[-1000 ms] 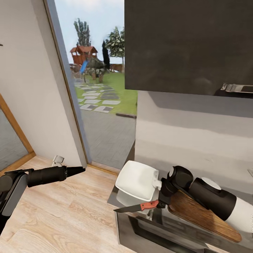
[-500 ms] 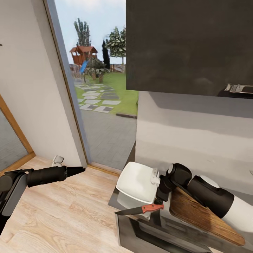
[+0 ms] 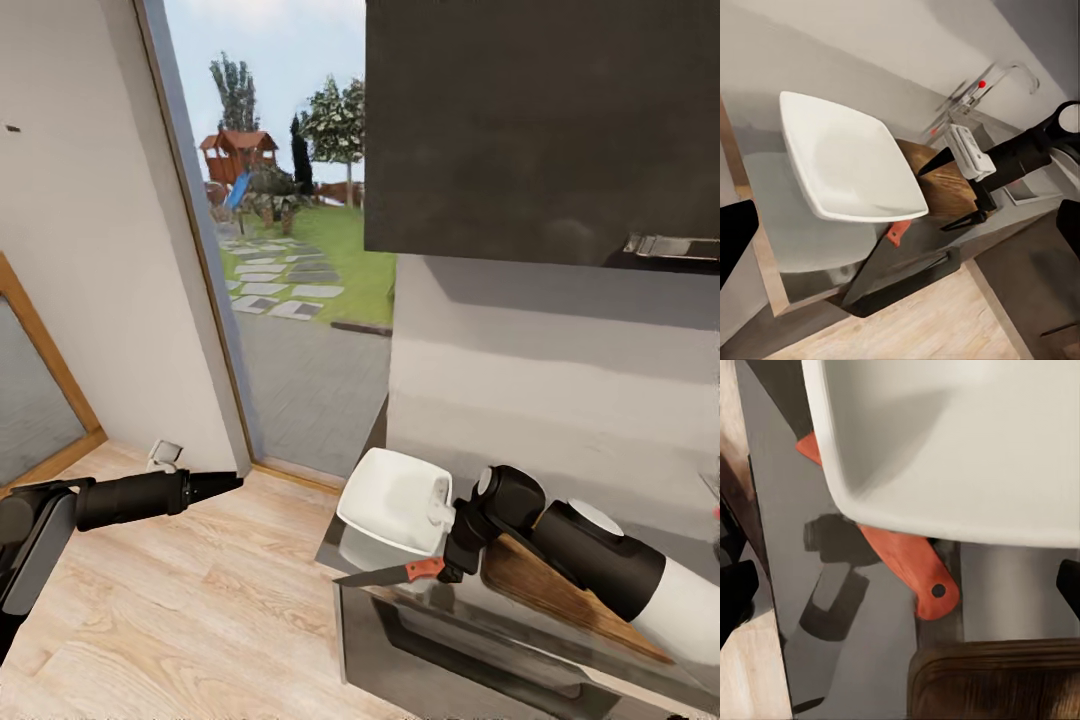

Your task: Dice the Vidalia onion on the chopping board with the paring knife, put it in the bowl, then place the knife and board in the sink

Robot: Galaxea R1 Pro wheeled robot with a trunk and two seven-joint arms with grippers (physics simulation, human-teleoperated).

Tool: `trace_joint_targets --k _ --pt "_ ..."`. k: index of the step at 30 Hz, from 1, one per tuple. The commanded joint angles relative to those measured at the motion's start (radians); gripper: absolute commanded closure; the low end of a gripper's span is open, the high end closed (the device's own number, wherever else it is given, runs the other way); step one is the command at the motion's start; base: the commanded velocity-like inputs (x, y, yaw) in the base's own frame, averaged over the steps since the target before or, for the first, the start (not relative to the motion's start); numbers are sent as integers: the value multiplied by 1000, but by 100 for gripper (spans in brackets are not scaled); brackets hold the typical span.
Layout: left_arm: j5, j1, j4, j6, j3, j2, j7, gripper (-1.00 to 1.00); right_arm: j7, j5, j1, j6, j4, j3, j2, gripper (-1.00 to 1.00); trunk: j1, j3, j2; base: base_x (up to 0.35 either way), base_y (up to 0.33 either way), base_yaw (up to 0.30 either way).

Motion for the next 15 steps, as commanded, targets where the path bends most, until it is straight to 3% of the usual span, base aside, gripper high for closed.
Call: trace_joint_targets --k 1,15 --pt "1 -1 0 5 0 1 -2 -100 9 11 -2 2 -1 2 0 -100 1 -2 -2 -65 10 0" --pt "1 -1 -2 7 0 1 -6 -100 7 11 -2 2 -1 -1 1 -100 1 -2 -2 -12 -9 0"
